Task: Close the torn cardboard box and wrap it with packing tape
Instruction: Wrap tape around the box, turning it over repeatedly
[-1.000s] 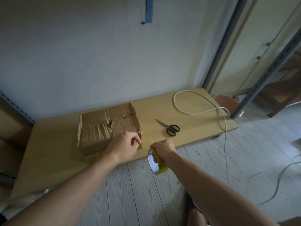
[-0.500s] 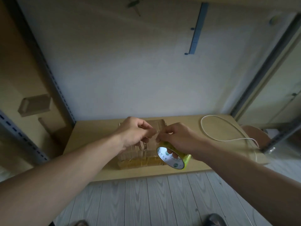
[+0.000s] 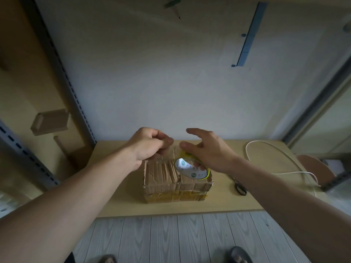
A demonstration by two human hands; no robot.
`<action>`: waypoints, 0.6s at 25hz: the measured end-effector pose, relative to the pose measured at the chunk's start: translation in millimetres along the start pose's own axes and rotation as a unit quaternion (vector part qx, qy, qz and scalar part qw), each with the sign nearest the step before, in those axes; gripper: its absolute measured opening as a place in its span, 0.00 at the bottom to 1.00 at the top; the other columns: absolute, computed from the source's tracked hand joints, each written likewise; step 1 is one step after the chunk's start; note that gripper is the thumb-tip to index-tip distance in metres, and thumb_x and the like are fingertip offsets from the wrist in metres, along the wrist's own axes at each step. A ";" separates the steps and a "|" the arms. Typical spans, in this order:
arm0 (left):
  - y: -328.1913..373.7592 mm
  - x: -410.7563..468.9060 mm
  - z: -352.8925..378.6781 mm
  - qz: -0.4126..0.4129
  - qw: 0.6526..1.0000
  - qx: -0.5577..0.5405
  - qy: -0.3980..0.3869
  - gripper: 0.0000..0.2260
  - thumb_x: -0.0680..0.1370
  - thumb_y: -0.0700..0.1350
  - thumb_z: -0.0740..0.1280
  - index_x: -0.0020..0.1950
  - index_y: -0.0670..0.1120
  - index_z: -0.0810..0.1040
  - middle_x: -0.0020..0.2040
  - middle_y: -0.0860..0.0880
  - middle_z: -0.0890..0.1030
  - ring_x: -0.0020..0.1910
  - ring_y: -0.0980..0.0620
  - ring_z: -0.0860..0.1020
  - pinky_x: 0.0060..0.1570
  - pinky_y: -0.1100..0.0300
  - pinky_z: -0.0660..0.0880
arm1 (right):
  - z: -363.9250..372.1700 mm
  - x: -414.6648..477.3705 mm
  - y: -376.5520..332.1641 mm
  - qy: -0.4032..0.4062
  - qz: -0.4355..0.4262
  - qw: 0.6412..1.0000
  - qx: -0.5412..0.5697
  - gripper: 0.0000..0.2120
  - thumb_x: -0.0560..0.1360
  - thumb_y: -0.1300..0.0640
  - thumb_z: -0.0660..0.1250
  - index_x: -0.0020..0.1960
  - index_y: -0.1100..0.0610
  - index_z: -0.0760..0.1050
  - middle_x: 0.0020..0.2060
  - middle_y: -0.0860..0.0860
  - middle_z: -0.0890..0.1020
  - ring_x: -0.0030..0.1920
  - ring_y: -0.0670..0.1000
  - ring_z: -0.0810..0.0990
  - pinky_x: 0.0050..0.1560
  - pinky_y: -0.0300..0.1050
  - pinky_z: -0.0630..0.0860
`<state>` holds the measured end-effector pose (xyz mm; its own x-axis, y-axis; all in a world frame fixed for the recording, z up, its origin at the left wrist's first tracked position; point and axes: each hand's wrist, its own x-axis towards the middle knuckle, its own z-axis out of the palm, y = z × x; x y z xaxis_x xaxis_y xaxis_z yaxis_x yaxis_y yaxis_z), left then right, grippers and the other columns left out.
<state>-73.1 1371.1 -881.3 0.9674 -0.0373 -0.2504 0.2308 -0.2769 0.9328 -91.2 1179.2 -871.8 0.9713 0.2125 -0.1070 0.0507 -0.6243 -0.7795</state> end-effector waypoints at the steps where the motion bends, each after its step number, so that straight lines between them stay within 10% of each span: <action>1: -0.5 4.3 -1.7 0.004 1.000 -0.002 0.003 0.05 0.77 0.43 0.74 0.49 0.42 0.83 0.38 0.49 0.81 0.33 0.56 0.77 0.30 0.64 0.71 | -4.4 3.3 2.0 -0.001 0.003 1.000 0.013 0.24 0.77 0.45 0.68 0.70 0.50 0.71 0.27 0.52 0.82 0.24 0.49 0.77 0.30 0.41 0.76; 7: -15.8 27.1 -6.3 0.035 0.999 0.016 0.026 0.04 0.79 0.42 0.72 0.50 0.41 0.83 0.39 0.48 0.81 0.33 0.55 0.77 0.31 0.66 0.72 | -9.5 9.0 10.1 -0.079 0.008 0.985 0.151 0.16 0.75 0.56 0.72 0.60 0.58 0.74 0.32 0.60 0.83 0.30 0.57 0.80 0.35 0.45 0.77; 15: -45.3 62.7 23.7 0.096 0.978 0.136 -0.129 0.03 0.79 0.42 0.71 0.47 0.44 0.82 0.43 0.47 0.83 0.42 0.55 0.78 0.41 0.64 0.74 | 22.5 -13.4 46.9 -0.115 0.183 0.945 0.244 0.13 0.71 0.54 0.76 0.49 0.61 0.81 0.40 0.59 0.86 0.39 0.57 0.84 0.45 0.52 0.79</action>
<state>-25.4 1358.6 -945.4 0.9234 -0.3453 -0.1675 -0.0225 -0.4844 0.8746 -107.0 1164.0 -920.9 0.8238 0.2416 -0.5128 -0.4475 -0.2781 -0.8499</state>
